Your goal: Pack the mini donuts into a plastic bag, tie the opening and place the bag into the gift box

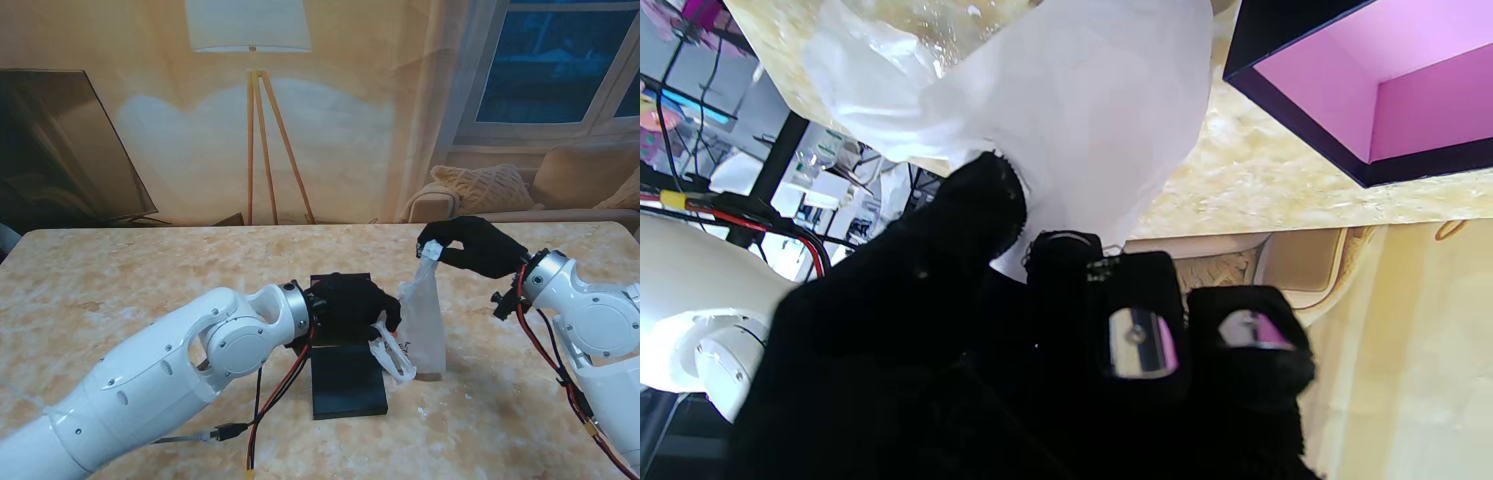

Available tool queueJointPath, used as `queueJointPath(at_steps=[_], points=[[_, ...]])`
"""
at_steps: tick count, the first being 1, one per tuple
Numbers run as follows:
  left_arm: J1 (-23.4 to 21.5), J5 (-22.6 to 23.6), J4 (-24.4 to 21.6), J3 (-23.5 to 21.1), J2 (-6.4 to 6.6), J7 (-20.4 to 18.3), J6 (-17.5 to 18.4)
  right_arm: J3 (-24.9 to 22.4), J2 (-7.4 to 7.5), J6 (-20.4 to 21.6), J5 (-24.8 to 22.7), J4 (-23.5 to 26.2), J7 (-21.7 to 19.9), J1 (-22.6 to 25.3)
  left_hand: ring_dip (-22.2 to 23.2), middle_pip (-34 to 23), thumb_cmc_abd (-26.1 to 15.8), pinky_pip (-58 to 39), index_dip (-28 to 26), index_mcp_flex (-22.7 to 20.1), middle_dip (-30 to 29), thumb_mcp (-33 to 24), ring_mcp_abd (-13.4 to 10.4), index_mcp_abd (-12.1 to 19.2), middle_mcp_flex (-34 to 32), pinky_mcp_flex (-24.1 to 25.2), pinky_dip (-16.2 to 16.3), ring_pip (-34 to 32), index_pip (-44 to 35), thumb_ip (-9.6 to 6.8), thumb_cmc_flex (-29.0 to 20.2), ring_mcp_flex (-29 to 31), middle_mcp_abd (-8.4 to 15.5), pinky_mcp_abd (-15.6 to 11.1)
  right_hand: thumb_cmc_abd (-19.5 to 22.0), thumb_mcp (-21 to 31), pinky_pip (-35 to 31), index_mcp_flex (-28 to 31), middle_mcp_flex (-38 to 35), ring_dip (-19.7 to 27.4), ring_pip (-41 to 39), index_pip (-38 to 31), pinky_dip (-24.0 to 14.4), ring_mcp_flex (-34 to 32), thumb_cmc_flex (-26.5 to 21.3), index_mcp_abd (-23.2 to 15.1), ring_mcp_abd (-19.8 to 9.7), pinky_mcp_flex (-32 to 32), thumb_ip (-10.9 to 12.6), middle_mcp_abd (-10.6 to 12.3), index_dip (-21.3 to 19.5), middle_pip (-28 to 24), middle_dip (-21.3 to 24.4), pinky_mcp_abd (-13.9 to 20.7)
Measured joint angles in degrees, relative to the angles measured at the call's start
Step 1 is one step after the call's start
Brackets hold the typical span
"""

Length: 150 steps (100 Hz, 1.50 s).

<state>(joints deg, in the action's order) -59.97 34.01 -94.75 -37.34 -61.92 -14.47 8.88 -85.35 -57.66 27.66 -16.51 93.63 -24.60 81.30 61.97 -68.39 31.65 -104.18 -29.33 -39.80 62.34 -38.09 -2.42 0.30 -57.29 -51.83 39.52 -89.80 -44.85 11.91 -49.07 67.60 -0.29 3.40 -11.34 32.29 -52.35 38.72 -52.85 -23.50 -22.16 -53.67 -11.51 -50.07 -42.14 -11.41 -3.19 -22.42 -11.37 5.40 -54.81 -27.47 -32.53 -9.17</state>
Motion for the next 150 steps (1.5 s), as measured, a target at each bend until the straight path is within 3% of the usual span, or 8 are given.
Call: queueJointPath(at_steps=[18,30,48,58,87,109,141,150], points=[[-2.1,-0.6,0.3,-1.4,-0.67,1.5,-0.7,0.0,0.00,0.1,0.0,-0.1,-0.1,0.1,-0.2,0.7,-0.1,0.1,-4.9,0.1,0.0,1.6,0.0,1.7,0.0,0.9,-0.6,1.1,-10.5,0.00,-0.2,-0.2,0.0,0.0,0.0,0.0,0.0,0.0,0.0,0.0,0.0,0.0,0.0,0.0,0.0,0.0,0.0,0.0,0.0,0.0,0.0,0.0,0.0,0.0],[-4.0,-4.1,-0.3,-3.1,-0.82,1.4,-2.1,-0.1,0.00,0.1,-0.1,-0.1,-0.1,0.2,-0.2,7.0,-3.1,4.1,-8.4,3.1,0.0,5.1,0.9,1.8,3.1,4.7,-0.7,9.9,-13.2,0.01,-1.2,-3.4,-1.8,0.8,0.0,0.0,0.0,0.0,0.0,0.0,0.0,0.0,0.0,0.0,0.0,0.0,0.0,0.0,0.0,0.0,0.0,0.0,0.0,0.0],[-7.8,-9.1,-1.5,-6.5,-1.38,2.5,-7.0,-0.3,-0.01,0.1,-0.1,0.0,0.0,0.5,-1.9,19.6,-6.6,13.8,-10.7,5.9,-5.9,8.5,7.7,-0.7,5.7,10.6,-0.7,24.2,-13.7,-0.45,-3.3,-8.2,-6.3,6.2,0.0,0.0,0.0,0.0,0.0,0.0,0.0,0.0,0.0,0.0,0.0,0.0,0.0,0.0,0.0,0.0,0.0,0.0,0.0,0.0],[-9.4,-14.6,-2.4,-7.9,-1.60,2.4,-10.8,-0.3,-0.01,0.1,-0.1,0.1,-0.1,0.6,-2.7,24.0,-7.4,18.1,-11.3,5.9,-9.6,9.0,10.1,-2.7,7.0,12.7,-0.7,29.3,-13.7,-1.06,-4.4,-9.8,-8.8,8.9,0.0,0.0,0.0,0.0,0.0,0.0,0.0,0.0,0.0,0.0,0.0,0.0,0.0,0.0,0.0,0.0,0.0,0.0,0.0,0.0],[-14.1,-31.6,-5.7,-13.3,-3.60,4.0,-23.6,-0.3,0.05,0.1,1.0,0.5,-1.0,0.7,-6.3,24.8,-10.6,24.0,-12.0,7.5,-15.5,11.8,13.5,-6.3,9.1,13.4,-0.2,36.1,-13.9,-2.17,-5.9,-10.6,-12.6,11.8,0.0,0.0,0.0,0.0,0.0,0.0,0.0,0.0,0.0,0.0,0.0,0.0,0.0,0.0,0.0,0.0,0.0,0.0,0.0,0.0],[-15.8,-45.9,-5.5,-17.1,-4.89,3.4,-27.1,-0.2,0.10,0.6,1.3,0.6,-1.3,0.7,-13.5,35.1,-14.6,38.3,-15.0,12.3,-24.1,16.2,18.9,-6.2,19.2,24.1,-0.2,51.5,-10.7,-3.40,-13.9,-21.5,-16.4,14.0,0.0,0.0,0.0,0.1,0.0,0.0,0.0,0.0,0.0,0.0,0.0,0.0,0.0,0.0,0.0,0.0,0.0,0.0,0.0,0.0],[-16.8,-52.0,-5.6,-20.6,-4.22,-3.5,-29.7,-0.3,0.11,0.5,1.2,0.7,-1.3,0.8,-17.9,40.2,-13.6,45.1,-14.8,11.5,-19.6,13.1,19.5,-3.9,20.4,29.2,-0.7,57.5,-9.0,-3.54,-17.0,-25.2,-16.7,14.2,0.0,0.0,0.0,0.1,0.0,0.0,0.0,0.0,0.0,0.0,0.0,0.0,0.0,0.0,0.0,-0.1,0.0,0.0,0.0,0.0],[-16.7,-51.7,-5.1,-20.8,-3.93,-4.7,-29.7,-0.3,0.11,0.5,1.3,0.7,-1.3,0.8,-19.4,39.4,-13.0,46.2,-14.2,10.1,-25.7,13.0,19.5,-6.2,20.4,29.2,-2.9,59.1,-8.3,-3.54,-15.2,-25.2,-16.7,13.8,0.0,0.0,0.0,0.1,0.0,0.0,0.0,0.0,0.0,0.0,0.0,0.0,0.0,0.0,0.0,-0.1,0.0,0.0,0.0,0.0]])
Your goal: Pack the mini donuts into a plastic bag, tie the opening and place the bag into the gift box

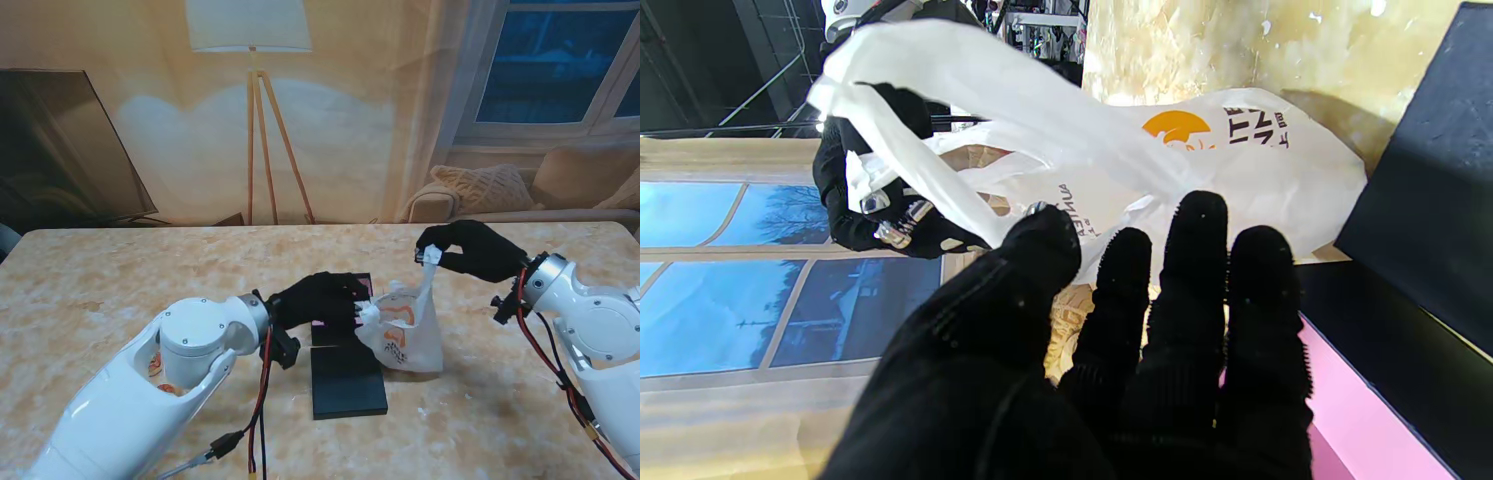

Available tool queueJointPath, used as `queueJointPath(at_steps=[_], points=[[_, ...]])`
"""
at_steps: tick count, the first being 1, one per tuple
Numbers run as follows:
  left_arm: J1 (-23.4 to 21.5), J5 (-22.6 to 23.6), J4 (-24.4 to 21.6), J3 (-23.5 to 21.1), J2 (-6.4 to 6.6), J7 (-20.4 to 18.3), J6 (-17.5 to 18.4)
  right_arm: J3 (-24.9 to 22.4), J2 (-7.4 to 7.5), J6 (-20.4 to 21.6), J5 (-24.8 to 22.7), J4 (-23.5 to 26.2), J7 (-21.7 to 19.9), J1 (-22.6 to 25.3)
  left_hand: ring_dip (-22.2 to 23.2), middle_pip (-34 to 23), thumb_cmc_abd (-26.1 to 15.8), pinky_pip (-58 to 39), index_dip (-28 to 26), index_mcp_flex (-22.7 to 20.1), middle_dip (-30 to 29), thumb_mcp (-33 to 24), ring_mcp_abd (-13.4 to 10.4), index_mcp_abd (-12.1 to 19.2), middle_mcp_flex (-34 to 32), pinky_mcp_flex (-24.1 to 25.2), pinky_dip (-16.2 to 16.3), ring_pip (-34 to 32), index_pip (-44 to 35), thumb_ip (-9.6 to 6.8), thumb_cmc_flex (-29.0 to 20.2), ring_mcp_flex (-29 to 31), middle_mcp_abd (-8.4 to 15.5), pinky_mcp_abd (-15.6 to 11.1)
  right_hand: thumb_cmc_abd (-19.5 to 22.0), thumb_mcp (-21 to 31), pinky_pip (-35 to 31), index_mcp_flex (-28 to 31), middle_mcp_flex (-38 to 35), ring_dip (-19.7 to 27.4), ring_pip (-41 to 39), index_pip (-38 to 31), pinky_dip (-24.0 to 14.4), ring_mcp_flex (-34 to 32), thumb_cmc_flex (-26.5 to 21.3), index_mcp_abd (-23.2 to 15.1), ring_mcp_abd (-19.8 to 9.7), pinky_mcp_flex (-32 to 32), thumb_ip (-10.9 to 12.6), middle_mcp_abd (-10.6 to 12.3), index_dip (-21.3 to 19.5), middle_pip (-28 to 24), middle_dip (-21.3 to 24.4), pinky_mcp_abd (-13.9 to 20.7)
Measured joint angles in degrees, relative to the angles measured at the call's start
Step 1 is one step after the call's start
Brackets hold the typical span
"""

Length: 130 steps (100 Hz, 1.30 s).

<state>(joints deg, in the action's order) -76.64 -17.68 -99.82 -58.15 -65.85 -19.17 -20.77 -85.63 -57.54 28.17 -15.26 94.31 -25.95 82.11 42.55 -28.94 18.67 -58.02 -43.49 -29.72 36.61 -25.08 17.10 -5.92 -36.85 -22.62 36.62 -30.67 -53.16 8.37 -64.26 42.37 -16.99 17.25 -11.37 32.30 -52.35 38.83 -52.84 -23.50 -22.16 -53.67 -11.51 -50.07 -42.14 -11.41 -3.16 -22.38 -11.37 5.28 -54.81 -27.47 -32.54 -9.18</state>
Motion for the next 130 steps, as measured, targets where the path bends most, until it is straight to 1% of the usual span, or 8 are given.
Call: queueJointPath(at_steps=[18,30,38,60,88,104,118,130], points=[[-0.8,-7.8,0.8,-1.8,-0.66,2.0,-2.8,0.0,0.01,0.0,0.1,0.0,-0.1,0.0,-1.7,0.0,0.0,1.8,0.1,-0.7,-3.7,2.6,0.0,-1.3,0.4,0.8,-2.1,2.2,0.8,0.00,3.0,-1.7,0.0,-0.2,0.0,0.0,0.0,0.0,0.0,0.0,0.0,0.0,0.0,0.0,0.0,0.0,0.0,0.0,0.0,0.0,0.0,0.0,0.0,0.0],[-0.9,-8.2,1.7,-2.4,-0.79,-0.4,-2.7,0.0,0.03,0.0,0.2,0.0,-0.2,0.0,-4.0,2.6,-6.4,4.2,0.2,-4.2,-5.7,21.2,1.6,-4.3,1.3,3.9,-4.0,4.9,7.0,-2.06,2.1,-4.7,-0.3,-0.1,0.0,0.0,0.0,0.1,0.0,0.0,0.0,0.0,0.0,0.0,0.0,0.0,0.0,0.0,0.0,0.0,0.0,0.0,0.0,0.0],[-1.2,-9.9,1.9,-3.1,-0.78,-1.5,-3.0,0.1,0.03,0.0,0.2,-0.1,-0.3,0.0,-5.0,4.7,-13.0,5.5,0.3,-7.0,-6.5,25.8,2.4,-6.5,2.4,5.9,-4.5,6.7,14.0,-2.74,6.3,-6.5,-0.8,0.0,0.0,0.0,0.0,0.1,0.0,0.0,0.0,0.0,0.0,0.0,0.0,0.0,0.0,0.0,0.0,0.0,-0.1,0.0,0.0,0.0],[-1.2,-10.2,2.6,-3.3,-0.29,-3.7,-3.3,0.1,0.05,0.1,0.3,-0.1,-0.3,0.0,-5.7,6.8,-17.4,6.7,2.9,-13.0,-7.2,26.6,3.6,-8.9,2.4,7.4,-5.0,7.0,21.4,-3.37,14.0,-7.2,-1.6,0.9,-0.1,0.1,0.0,0.3,0.0,0.0,0.0,0.0,0.0,0.0,0.0,0.0,0.0,0.0,0.0,0.0,-0.3,0.0,0.0,0.0],[-0.7,-8.8,3.0,-3.0,0.10,-4.5,-3.7,0.1,0.05,0.2,0.2,-0.1,-0.2,0.0,-5.5,7.4,-18.0,5.8,-1.5,-17.9,-7.1,26.6,5.1,-10.7,0.2,7.5,-4.9,6.8,20.6,-3.37,14.1,-7.0,-2.2,2.4,-0.1,0.1,0.0,0.4,0.0,0.0,0.0,0.0,0.0,0.0,0.0,0.0,0.0,0.0,0.0,0.0,-0.3,0.0,0.0,0.0],[-0.2,-0.9,2.1,-1.9,0.85,-4.5,-3.0,0.1,0.06,0.5,0.1,-0.1,-0.2,0.0,-1.5,6.4,-17.2,2.8,-0.1,-12.6,-5.3,26.4,6.0,-8.3,0.2,7.5,-0.2,3.0,25.3,-3.90,9.6,-7.1,-3.1,3.8,-0.1,0.1,0.0,0.4,0.0,0.0,0.0,0.0,0.0,0.0,0.0,0.0,0.0,0.0,0.0,0.0,-0.4,0.0,0.0,0.0],[-0.7,6.1,0.8,-1.7,2.36,-6.1,5.7,0.1,0.09,0.5,0.1,-0.1,-0.2,0.0,12.3,-1.0,-16.3,-6.9,6.6,-6.1,2.8,26.4,5.6,0.9,-1.0,5.1,10.9,-11.1,31.8,-3.90,7.8,-3.8,-2.8,5.0,-0.1,0.1,0.0,0.4,0.0,0.0,0.0,0.0,0.0,0.0,0.0,0.0,0.0,0.0,0.0,0.0,-0.4,0.0,0.0,0.0],[-3.9,6.7,-3.1,-4.8,3.37,-8.5,6.2,0.3,0.12,0.6,0.3,-0.3,-0.4,-0.2,16.4,-3.7,-16.4,-11.7,9.8,-5.7,5.9,26.4,4.8,2.0,-2.3,3.0,14.6,-16.2,33.1,-3.90,7.8,-1.0,-2.7,5.1,-0.1,0.1,0.0,0.4,0.0,0.0,0.0,0.0,0.0,0.0,0.0,0.0,0.0,0.0,0.0,-0.1,-0.4,0.0,0.0,0.0]])
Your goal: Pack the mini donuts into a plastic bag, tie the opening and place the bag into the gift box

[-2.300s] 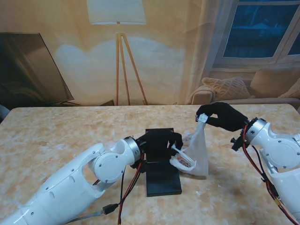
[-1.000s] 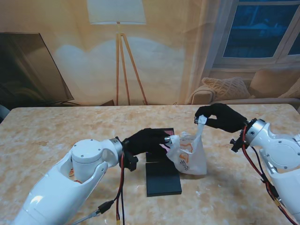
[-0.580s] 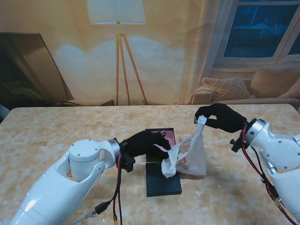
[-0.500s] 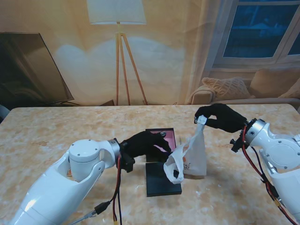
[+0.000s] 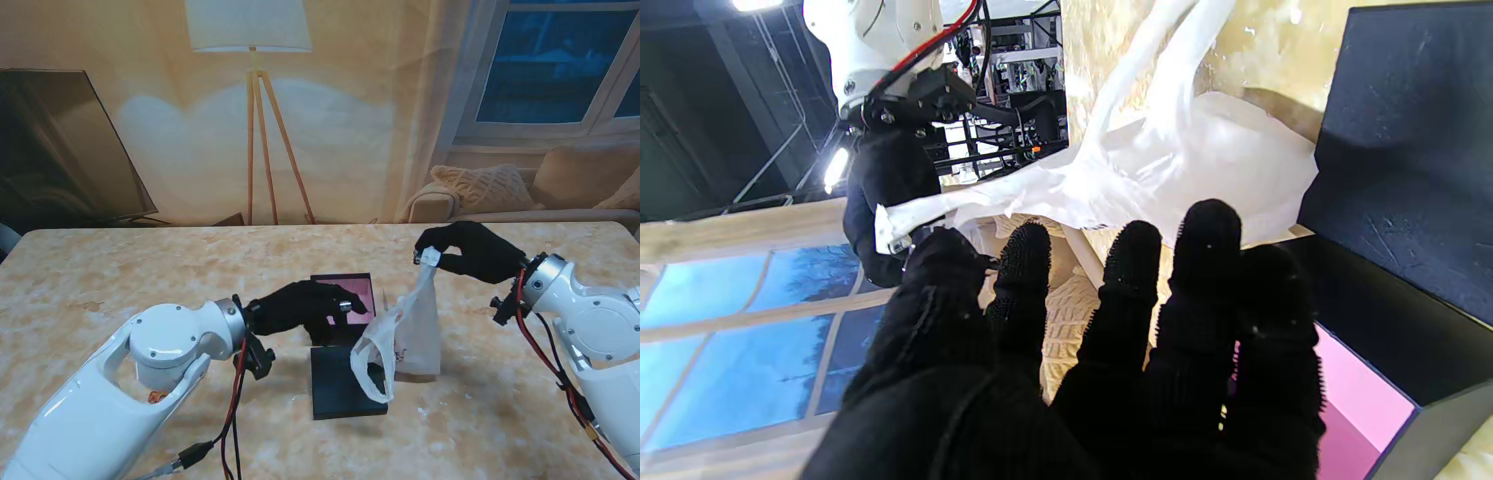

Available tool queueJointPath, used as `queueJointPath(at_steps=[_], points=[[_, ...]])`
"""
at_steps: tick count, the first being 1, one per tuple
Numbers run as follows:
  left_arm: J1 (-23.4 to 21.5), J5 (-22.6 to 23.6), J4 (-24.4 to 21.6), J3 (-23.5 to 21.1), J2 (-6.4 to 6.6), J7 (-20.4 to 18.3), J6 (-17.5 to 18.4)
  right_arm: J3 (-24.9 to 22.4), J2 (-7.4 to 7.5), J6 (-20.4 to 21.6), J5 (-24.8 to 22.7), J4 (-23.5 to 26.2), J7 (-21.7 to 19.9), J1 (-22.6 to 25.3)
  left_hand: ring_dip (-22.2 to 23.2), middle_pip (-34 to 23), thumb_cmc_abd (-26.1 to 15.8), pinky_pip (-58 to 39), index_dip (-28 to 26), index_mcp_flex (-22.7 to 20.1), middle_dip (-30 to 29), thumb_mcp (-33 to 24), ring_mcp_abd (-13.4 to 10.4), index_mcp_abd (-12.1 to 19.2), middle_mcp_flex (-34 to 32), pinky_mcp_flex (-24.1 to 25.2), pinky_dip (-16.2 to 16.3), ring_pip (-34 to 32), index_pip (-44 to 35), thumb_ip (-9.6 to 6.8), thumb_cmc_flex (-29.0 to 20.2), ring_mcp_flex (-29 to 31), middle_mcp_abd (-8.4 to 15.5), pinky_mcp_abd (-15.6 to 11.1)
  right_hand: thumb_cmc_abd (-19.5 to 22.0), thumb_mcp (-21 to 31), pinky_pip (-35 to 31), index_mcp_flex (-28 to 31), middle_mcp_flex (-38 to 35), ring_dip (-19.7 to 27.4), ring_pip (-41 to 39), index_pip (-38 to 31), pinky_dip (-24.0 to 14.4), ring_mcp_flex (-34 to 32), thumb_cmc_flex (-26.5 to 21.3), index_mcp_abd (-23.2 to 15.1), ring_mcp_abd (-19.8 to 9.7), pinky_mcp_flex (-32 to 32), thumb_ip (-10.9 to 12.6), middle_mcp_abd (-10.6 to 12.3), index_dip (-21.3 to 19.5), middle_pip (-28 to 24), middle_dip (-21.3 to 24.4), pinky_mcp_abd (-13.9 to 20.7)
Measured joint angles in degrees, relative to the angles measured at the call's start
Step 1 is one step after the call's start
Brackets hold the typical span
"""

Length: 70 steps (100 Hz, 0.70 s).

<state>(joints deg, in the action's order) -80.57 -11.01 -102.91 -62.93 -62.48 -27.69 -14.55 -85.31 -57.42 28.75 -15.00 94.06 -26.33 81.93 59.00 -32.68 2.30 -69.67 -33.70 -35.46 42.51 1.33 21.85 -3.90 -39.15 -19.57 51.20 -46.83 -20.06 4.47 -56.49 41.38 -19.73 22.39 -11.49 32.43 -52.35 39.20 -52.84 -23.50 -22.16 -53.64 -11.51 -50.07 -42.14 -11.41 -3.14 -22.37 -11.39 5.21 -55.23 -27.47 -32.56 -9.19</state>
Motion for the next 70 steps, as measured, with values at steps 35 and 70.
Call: queueJointPath(at_steps=[35,70], points=[[-4.7,4.5,-2.1,-3.6,2.41,-8.1,1.7,0.2,0.00,-0.1,-0.1,-0.1,0.1,-0.1,2.0,-15.5,-0.2,-22.8,3.2,-11.9,7.0,0.0,-3.1,-9.6,-14.6,-18.9,3.5,-25.1,-2.9,0.00,-1.9,19.0,0.7,1.4,0.0,0.0,0.0,0.0,0.0,0.0,0.0,0.0,0.0,0.0,0.0,0.0,0.1,0.0,0.0,-0.1,0.0,0.0,0.0,0.0],[3.3,3.8,6.0,6.8,5.89,-18.9,-4.5,0.3,0.00,-0.2,0.0,-0.1,0.0,-0.2,0.7,-15.3,-0.9,-25.1,13.2,-2.6,7.1,0.0,-3.5,-10.1,-14.5,-18.8,0.7,-26.2,10.5,0.00,-1.8,18.6,0.7,1.4,0.0,0.0,0.0,0.0,0.0,0.0,0.0,0.0,0.0,0.0,0.0,0.0,0.1,0.0,0.0,-0.1,0.0,0.0,0.0,0.0]])
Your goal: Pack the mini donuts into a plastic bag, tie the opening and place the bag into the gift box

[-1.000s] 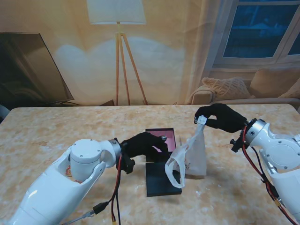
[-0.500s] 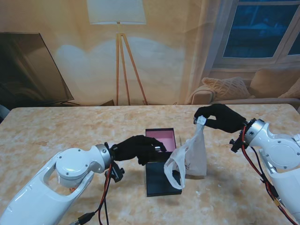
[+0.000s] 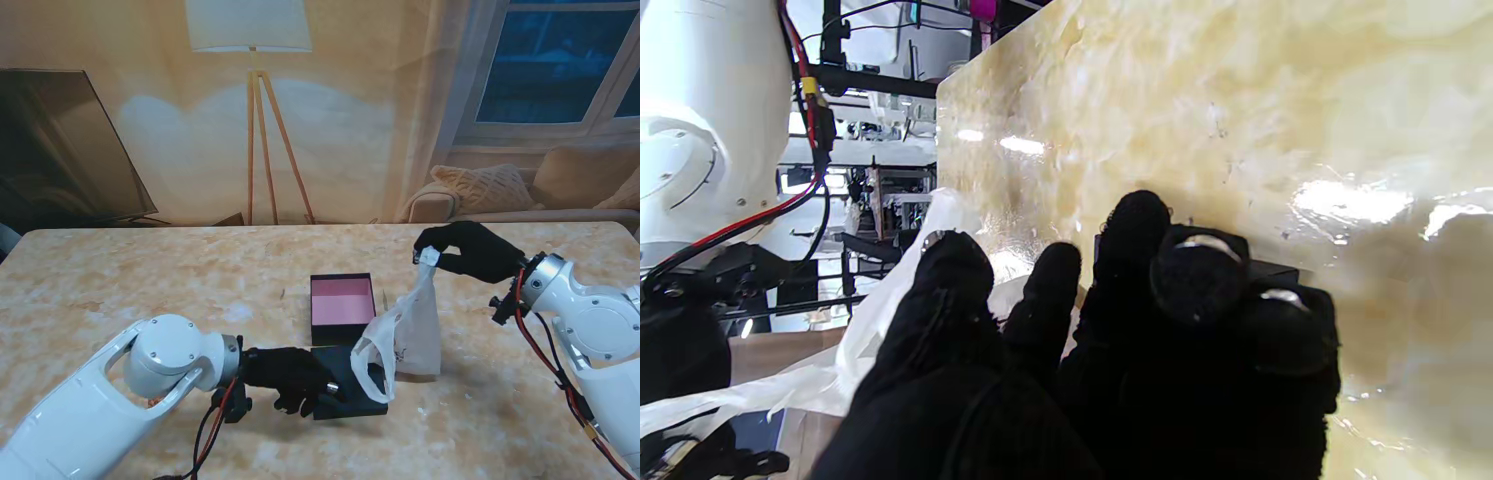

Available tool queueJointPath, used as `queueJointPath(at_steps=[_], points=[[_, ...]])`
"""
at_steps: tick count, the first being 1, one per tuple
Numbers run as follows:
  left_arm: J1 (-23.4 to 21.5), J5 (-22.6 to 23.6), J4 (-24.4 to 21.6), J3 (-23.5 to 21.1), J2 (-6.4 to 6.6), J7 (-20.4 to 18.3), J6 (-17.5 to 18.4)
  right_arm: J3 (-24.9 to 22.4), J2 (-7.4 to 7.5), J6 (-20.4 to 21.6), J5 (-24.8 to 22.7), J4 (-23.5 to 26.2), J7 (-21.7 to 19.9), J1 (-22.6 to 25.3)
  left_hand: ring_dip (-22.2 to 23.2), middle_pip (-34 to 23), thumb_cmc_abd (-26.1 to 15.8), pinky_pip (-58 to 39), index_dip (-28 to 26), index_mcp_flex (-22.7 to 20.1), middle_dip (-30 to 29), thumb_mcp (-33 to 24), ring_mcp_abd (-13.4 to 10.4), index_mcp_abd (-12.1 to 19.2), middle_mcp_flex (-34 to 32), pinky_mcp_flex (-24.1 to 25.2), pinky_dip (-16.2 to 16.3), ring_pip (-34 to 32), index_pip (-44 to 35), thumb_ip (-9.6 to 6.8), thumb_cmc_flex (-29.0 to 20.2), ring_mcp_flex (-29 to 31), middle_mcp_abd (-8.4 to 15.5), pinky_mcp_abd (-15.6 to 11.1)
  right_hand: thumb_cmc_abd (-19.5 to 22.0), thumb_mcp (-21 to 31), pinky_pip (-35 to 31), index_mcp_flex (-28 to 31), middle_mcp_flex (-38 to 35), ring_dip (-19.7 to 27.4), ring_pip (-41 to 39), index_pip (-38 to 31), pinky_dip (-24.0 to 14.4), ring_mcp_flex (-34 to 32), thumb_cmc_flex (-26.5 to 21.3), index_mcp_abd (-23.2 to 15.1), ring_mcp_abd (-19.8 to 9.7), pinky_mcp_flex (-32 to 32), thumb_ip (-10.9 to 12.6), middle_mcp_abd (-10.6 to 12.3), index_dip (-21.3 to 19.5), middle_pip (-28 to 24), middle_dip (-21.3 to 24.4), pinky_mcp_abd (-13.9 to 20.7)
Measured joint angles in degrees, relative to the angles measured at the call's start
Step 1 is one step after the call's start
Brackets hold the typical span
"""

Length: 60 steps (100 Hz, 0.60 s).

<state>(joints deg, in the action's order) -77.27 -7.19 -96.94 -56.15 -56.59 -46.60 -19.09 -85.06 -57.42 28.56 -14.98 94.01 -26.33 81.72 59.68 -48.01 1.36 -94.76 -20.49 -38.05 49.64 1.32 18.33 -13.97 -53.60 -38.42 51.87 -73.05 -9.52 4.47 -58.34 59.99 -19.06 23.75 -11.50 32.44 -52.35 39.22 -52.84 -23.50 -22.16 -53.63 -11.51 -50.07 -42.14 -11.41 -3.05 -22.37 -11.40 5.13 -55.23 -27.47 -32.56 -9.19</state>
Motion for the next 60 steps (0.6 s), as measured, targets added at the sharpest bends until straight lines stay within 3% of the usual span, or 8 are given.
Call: queueJointPath(at_steps=[8,11,23,34,41,52,60], points=[[1.9,-1.0,1.2,2.3,0.20,0.5,0.5,0.1,0.00,0.0,0.0,0.0,0.0,-0.1,0.4,1.7,0.0,1.2,1.7,5.1,0.0,0.0,0.6,5.2,2.0,3.0,0.8,1.2,1.5,0.00,0.0,-3.0,0.0,0.0,0.0,0.0,0.0,0.0,0.0,0.0,0.0,0.0,0.0,0.0,0.0,0.0,0.0,0.0,0.0,0.0,0.0,0.0,0.0,0.0],[2.6,-1.6,1.6,3.3,0.21,0.6,0.8,0.1,0.00,0.0,0.0,0.0,0.0,-0.1,1.0,2.6,0.0,2.4,2.4,7.7,0.0,0.0,0.6,8.4,3.3,4.9,1.7,2.4,1.9,0.00,0.0,-4.6,0.0,-0.5,0.0,0.0,0.0,0.0,0.0,0.0,0.0,0.0,0.0,0.0,0.0,0.0,0.0,0.0,0.0,0.0,0.0,0.0,0.0,0.0],[4.6,-3.7,3.6,5.9,-0.18,0.2,3.2,0.1,0.00,0.0,0.0,0.0,0.0,-0.1,1.9,4.5,0.0,4.6,3.7,12.9,0.0,0.0,1.1,15.1,5.5,7.6,3.3,5.0,1.9,0.00,0.0,-7.0,0.0,-0.8,0.0,0.0,0.0,0.0,0.0,0.0,0.0,0.0,0.0,0.0,0.0,0.0,0.0,0.0,0.0,0.0,0.0,0.0,0.0,0.0],[4.2,-3.7,3.6,5.6,-0.74,0.8,6.7,0.1,0.00,0.0,0.0,0.0,0.0,-0.1,1.9,5.7,0.0,6.3,5.0,16.1,0.0,0.0,1.2,17.4,6.8,9.4,3.7,6.7,1.9,0.00,-0.2,-8.8,0.6,-1.4,0.0,0.0,0.0,0.0,0.0,0.0,0.0,0.0,0.0,0.0,0.0,0.0,0.0,0.0,0.0,0.0,0.0,0.0,0.0,0.0],[2.7,-2.5,2.5,4.6,-1.05,3.2,8.7,0.1,0.00,0.0,0.0,0.0,0.0,-0.1,1.9,6.5,0.0,7.4,5.8,17.5,0.0,0.0,1.2,18.2,7.1,10.1,3.7,8.3,1.9,0.00,-0.7,-9.5,0.8,-1.6,0.0,0.1,0.0,0.0,0.0,0.0,0.0,0.0,0.0,0.0,0.0,0.0,0.0,0.0,0.0,0.0,0.0,0.0,0.0,0.0],[-1.2,-0.4,-0.7,1.7,-1.62,7.8,9.5,-0.1,-0.01,0.0,0.0,0.1,0.1,0.0,1.9,8.8,0.0,9.5,6.6,19.7,-1.2,0.0,1.2,18.5,8.2,11.4,3.7,11.9,2.0,0.00,-0.7,-10.3,0.8,-1.8,-0.4,0.3,0.0,0.2,0.0,0.0,0.0,0.0,0.0,0.0,0.0,0.0,0.0,0.0,-0.1,0.0,0.0,0.0,0.0,0.0],[-3.1,-0.4,-1.9,0.3,-1.94,8.8,10.0,-0.1,-0.01,0.0,0.0,0.2,0.1,0.1,1.6,10.5,0.0,10.6,7.2,19.7,-2.7,0.0,1.2,18.6,8.9,11.6,2.9,14.0,2.0,0.00,-0.7,-10.3,0.8,-1.8,-0.4,0.3,0.0,0.2,0.0,0.0,0.0,0.0,0.0,0.0,0.0,0.0,0.0,0.0,-0.2,0.0,0.0,0.0,0.0,0.0]])
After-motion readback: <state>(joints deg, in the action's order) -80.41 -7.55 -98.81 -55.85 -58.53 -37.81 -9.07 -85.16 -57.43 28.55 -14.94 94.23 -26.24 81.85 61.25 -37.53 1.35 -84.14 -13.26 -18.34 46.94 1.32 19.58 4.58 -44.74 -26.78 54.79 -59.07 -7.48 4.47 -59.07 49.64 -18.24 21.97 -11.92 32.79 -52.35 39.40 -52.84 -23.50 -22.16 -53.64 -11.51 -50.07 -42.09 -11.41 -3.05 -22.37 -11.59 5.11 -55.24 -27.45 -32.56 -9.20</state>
